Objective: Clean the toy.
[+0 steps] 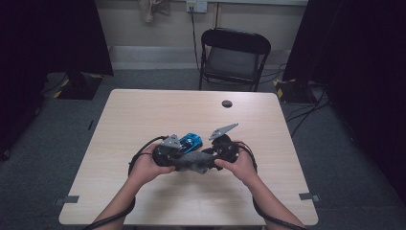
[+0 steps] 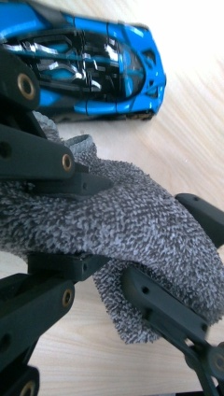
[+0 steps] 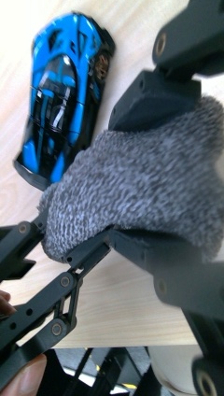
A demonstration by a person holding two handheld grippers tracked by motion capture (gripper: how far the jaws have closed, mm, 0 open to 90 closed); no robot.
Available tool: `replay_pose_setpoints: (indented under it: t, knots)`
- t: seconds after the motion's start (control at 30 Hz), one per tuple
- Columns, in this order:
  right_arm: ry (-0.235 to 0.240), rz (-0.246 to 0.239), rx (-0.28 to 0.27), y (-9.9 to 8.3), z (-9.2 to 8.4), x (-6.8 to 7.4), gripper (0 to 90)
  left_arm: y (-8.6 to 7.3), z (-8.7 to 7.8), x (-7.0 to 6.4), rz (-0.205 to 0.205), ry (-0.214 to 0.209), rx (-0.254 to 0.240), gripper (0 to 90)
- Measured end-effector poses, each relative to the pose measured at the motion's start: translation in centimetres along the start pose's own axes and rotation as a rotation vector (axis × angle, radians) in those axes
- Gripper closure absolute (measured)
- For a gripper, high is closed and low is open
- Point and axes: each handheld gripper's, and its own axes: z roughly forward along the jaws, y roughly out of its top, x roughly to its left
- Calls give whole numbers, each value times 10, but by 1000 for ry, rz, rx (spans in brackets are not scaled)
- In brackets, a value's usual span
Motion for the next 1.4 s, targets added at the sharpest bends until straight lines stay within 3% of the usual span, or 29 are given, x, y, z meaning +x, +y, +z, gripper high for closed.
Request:
replay_pose_setpoints:
  t: [0.27, 0.47, 0.57, 0.87, 0.93, 1.0, 1.17, 1.27, 1.4]
  knots:
    - [-9, 14, -30, 4, -4, -4, 279, 0, -11, 3, 7, 34, 5, 698]
    - [-1, 34, -70, 9, -7, -8, 244, -6, -35, 6, -7, 67, -19, 697]
    - [7, 45, -94, 15, -9, -10, 228, -14, -56, 13, -26, 122, -21, 698]
    - [-94, 35, -66, 26, 3, -20, 214, -56, -103, 29, -119, 253, -33, 695]
    - [-109, 40, -55, 27, 10, -23, 214, -67, -106, 31, -146, 294, -28, 692]
    - [-152, 32, -44, 29, 20, -25, 214, -78, -106, 33, -166, 301, -25, 688]
    - [-193, 26, -10, 32, 45, -30, 212, -100, -97, 33, -211, 312, -5, 677]
    - [-210, 29, -4, 33, 58, -32, 211, -109, -96, 34, -215, 320, 7, 676]
    - [-223, -7, 3, 38, 75, -28, 204, -116, -94, 33, -217, 316, 0, 631]
